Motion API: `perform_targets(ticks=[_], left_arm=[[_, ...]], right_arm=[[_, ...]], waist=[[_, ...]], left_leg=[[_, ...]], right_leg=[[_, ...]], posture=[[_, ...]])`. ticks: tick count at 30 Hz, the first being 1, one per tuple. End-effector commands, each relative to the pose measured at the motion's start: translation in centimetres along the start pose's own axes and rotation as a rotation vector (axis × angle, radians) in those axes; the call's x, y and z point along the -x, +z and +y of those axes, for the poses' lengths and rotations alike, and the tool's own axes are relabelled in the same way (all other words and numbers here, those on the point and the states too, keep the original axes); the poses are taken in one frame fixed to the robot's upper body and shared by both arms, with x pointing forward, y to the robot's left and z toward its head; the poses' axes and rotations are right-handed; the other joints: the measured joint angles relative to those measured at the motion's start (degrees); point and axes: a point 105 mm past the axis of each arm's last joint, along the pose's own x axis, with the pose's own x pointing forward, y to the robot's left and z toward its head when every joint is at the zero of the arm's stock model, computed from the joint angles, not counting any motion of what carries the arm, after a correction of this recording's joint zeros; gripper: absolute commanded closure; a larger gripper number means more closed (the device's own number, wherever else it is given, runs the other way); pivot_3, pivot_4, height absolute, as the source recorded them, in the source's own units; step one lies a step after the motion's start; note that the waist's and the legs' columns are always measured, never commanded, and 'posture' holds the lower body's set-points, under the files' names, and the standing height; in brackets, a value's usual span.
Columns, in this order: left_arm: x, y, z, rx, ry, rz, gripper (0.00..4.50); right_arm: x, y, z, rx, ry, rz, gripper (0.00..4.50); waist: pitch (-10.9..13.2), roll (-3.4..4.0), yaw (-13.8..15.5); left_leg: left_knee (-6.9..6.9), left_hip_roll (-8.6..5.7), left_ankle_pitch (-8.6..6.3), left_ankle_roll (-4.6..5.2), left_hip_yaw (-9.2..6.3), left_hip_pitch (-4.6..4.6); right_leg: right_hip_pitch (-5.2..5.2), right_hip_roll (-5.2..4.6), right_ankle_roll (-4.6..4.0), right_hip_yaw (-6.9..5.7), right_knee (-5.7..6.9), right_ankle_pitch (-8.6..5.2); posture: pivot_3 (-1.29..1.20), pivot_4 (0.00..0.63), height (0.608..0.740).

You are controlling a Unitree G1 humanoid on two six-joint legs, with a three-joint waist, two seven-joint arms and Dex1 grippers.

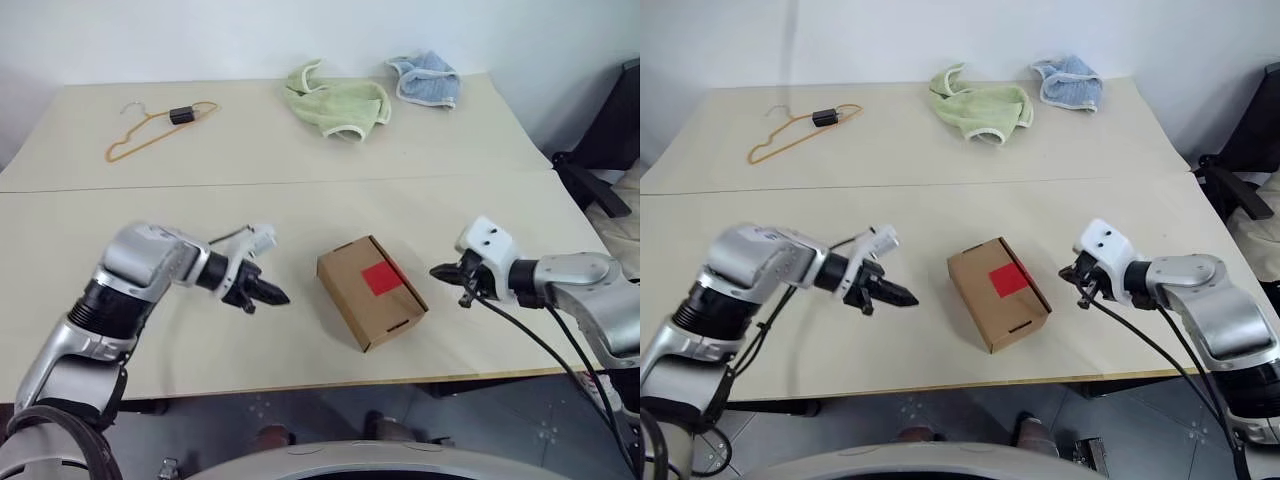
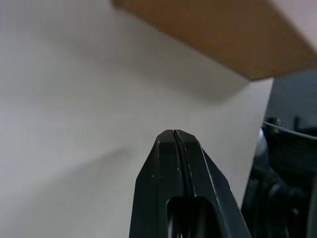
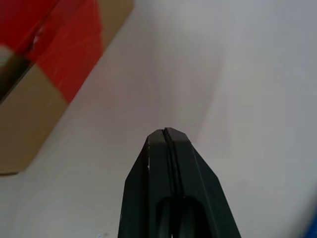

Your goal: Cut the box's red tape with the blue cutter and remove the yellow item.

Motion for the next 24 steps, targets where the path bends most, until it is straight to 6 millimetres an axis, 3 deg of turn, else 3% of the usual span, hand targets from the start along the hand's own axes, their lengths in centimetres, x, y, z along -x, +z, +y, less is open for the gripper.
perform_targets(ticks=[1, 6, 12, 19, 24], left_arm=[[-1.1, 1.1, -1.8, -0.057, -0.053, -0.057, 4.50], [-2.5, 3.1, -1.4, -0.042, -0.026, -0.167, 4.50], [-3.6, 4.3, 0.5, 0.004, 0.040, -0.254, 4.50], [-3.7, 5.3, 1.2, 0.001, 0.066, -0.294, 4.50], [-3.8, 5.4, 1.2, -0.004, 0.066, -0.293, 4.50]], right_arm=[[-0.2, 1.6, 0.7, 0.034, 0.044, -0.024, 4.49], [-0.8, 2.5, 2.2, 0.037, 0.104, -0.026, 4.49], [-1.5, 3.2, 3.7, 0.025, 0.144, -0.032, 4.49], [-2.3, 4.4, 4.3, -0.001, 0.127, -0.072, 4.49], [-2.7, 4.0, 3.9, -0.022, 0.088, -0.059, 4.49]], waist=[[0.00, 0.00, -0.08], [0.00, 0.00, -0.07], [0.00, 0.00, -0.07], [-0.01, 0.01, -0.09], [-0.01, 0.01, -0.04]], left_leg=[[0.01, 0.00, 0.00, 0.00, 0.01, 0.01], [0.06, 0.01, 0.03, -0.05, 0.01, 0.02], [0.06, 0.00, 0.04, -0.07, 0.04, 0.04], [0.07, 0.00, 0.05, -0.09, 0.06, 0.05], [0.08, 0.00, 0.05, -0.09, 0.06, 0.05]], right_leg=[[0.00, 0.00, 0.01, 0.00, 0.00, 0.01], [0.00, 0.00, 0.09, 0.01, 0.00, 0.05], [0.01, 0.01, 0.11, 0.01, 0.00, 0.06], [0.01, 0.01, 0.13, 0.02, 0.00, 0.08], [0.01, 0.01, 0.14, 0.02, 0.00, 0.08]], posture=[[0.00, 0.150, 0.740], [0.00, 0.150, 0.740], [0.00, 0.150, 0.740], [0.00, 0.150, 0.740], [0.00, 0.150, 0.740]])
